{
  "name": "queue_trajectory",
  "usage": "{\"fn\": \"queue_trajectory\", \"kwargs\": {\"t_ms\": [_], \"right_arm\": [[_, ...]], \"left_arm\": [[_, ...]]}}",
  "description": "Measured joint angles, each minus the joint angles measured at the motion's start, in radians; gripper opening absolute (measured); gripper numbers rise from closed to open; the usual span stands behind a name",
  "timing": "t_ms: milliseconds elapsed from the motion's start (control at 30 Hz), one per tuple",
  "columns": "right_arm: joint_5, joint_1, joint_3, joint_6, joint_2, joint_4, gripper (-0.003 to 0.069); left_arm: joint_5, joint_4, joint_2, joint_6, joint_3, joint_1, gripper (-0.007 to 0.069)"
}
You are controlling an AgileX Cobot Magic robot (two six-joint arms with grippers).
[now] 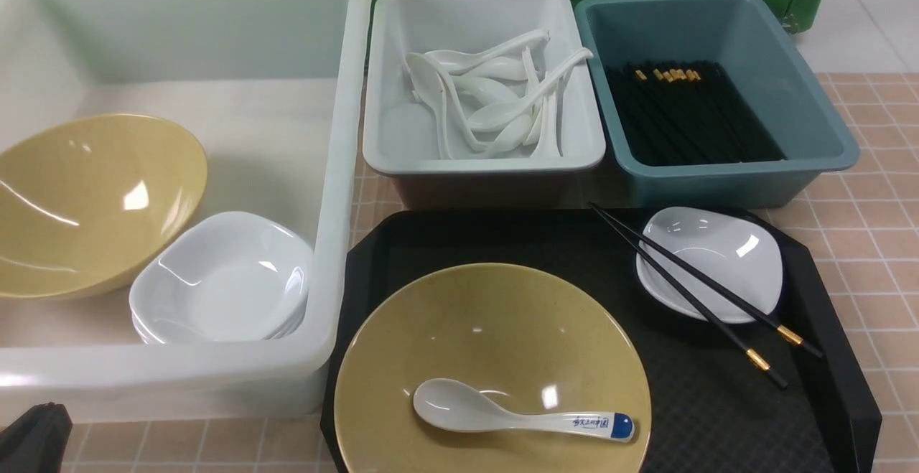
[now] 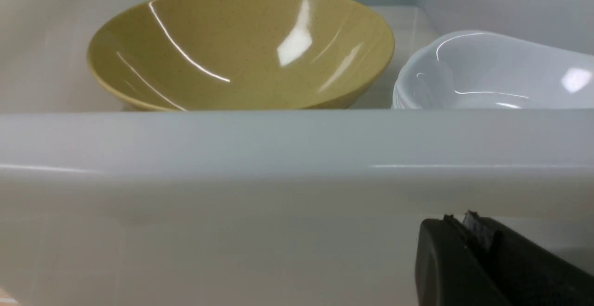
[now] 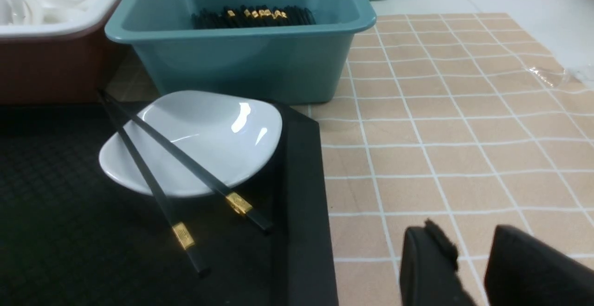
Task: On brown table put chopsticks spoon bowls plates into blue grey white boxes.
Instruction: 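Move the grippers toward the tableware on the black tray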
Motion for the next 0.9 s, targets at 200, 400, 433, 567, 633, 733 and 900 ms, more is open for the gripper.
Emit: {"fn": "queue_trajectory", "kwargs": {"t_ms": [200, 400, 433, 567, 633, 733, 900], "right_arm": [[0.0, 0.0, 0.0, 0.0, 0.0, 0.0, 0.0237], [0.0, 0.0, 0.0, 0.0, 0.0, 0.0, 0.0237], [0.0, 0.0, 0.0, 0.0, 0.0, 0.0, 0.0237], [0.0, 0.0, 0.0, 0.0, 0.0, 0.0, 0.0237], [0.0, 0.0, 0.0, 0.0, 0.0, -0.001, 0.0237], [0.0, 0.0, 0.0, -0.004, 0.0, -0.01, 0.0237], [0.0, 0.0, 0.0, -0.011, 0.0, -0.02, 0.0237]], "left_arm": [[0.0, 0.0, 0.0, 0.0, 0.0, 0.0, 0.0001], [0.0, 0.0, 0.0, 0.0, 0.0, 0.0, 0.0001], [0.0, 0.0, 0.0, 0.0, 0.0, 0.0, 0.0001], [0.0, 0.0, 0.0, 0.0, 0.0, 0.0, 0.0001], [0.0, 0.0, 0.0, 0.0, 0.0, 0.0, 0.0001], [0.0, 0.0, -0.002, 0.0, 0.0, 0.0, 0.0001], [0.0, 0.0, -0.002, 0.0, 0.0, 0.0, 0.0001]]}}
